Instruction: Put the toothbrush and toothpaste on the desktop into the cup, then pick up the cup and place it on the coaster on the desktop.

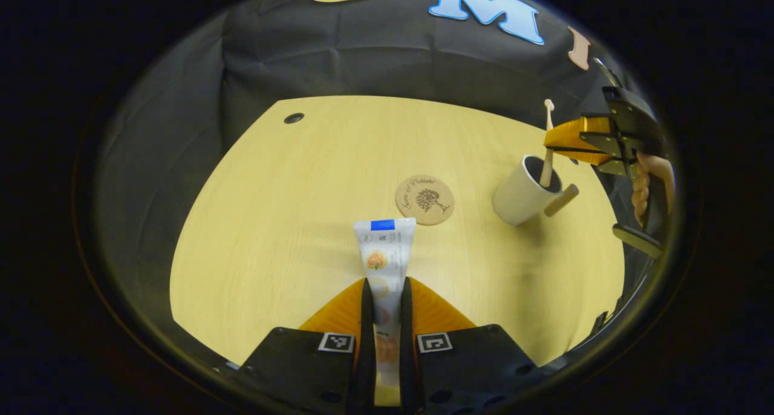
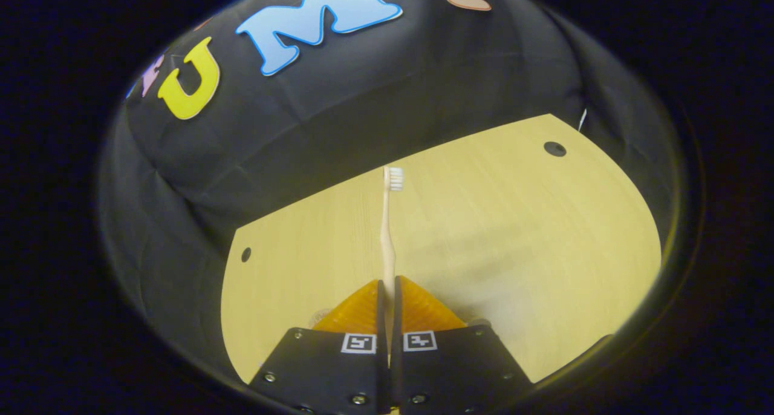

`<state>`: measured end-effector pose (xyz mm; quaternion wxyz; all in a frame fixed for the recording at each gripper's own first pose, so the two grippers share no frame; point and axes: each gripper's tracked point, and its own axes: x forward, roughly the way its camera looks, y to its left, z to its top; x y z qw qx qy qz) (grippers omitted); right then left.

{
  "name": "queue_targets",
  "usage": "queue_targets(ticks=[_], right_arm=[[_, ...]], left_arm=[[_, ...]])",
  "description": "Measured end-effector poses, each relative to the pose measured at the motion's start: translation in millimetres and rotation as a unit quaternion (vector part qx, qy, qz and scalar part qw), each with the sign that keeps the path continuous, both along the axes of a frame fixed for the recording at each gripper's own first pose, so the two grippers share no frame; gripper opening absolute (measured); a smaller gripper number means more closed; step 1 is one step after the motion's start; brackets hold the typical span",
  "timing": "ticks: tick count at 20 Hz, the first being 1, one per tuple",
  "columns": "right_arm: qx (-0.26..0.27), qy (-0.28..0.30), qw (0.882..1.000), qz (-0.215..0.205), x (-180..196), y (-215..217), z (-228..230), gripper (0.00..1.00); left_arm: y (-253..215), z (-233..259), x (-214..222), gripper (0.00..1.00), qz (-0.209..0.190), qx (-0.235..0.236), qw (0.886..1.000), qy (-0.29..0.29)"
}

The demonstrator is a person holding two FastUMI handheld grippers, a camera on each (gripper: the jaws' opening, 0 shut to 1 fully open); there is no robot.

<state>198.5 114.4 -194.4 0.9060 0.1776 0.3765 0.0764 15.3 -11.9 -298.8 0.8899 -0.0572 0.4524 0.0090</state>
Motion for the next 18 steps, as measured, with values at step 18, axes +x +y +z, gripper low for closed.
queue_targets(ticks=[18], right_arm=[[-0.040,-0.008,0.999,-0.004,-19,-4,-18,0.15]], left_arm=[[8,9,0,0.24,-0.003,0.000,1.000,0.007]])
